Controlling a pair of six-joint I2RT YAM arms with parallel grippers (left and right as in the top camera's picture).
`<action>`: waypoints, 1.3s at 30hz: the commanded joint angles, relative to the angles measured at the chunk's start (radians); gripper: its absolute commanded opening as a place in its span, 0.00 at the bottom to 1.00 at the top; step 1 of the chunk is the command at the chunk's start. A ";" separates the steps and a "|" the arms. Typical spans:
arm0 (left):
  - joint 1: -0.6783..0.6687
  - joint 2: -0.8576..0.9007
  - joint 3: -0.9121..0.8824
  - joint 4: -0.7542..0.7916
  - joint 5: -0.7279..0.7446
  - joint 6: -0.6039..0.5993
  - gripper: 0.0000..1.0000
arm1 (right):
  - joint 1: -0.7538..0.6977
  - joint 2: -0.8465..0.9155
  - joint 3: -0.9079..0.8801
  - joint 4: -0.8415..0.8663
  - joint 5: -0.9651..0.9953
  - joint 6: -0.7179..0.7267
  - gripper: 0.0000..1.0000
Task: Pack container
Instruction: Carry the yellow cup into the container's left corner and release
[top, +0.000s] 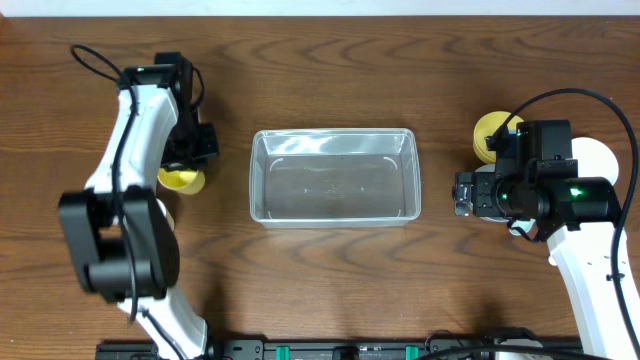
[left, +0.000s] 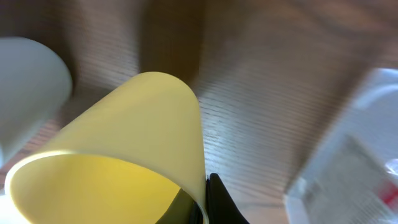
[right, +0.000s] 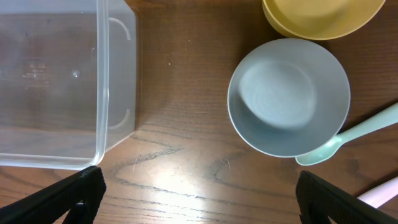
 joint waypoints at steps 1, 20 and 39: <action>-0.050 -0.134 0.052 -0.006 -0.011 0.013 0.06 | -0.006 0.001 0.023 0.000 0.003 -0.017 0.99; -0.554 -0.183 0.047 0.063 -0.012 0.119 0.06 | -0.006 0.001 0.023 -0.002 0.003 -0.016 0.99; -0.473 0.106 0.047 0.069 -0.011 0.119 0.06 | -0.006 0.001 0.023 -0.002 0.003 -0.017 0.99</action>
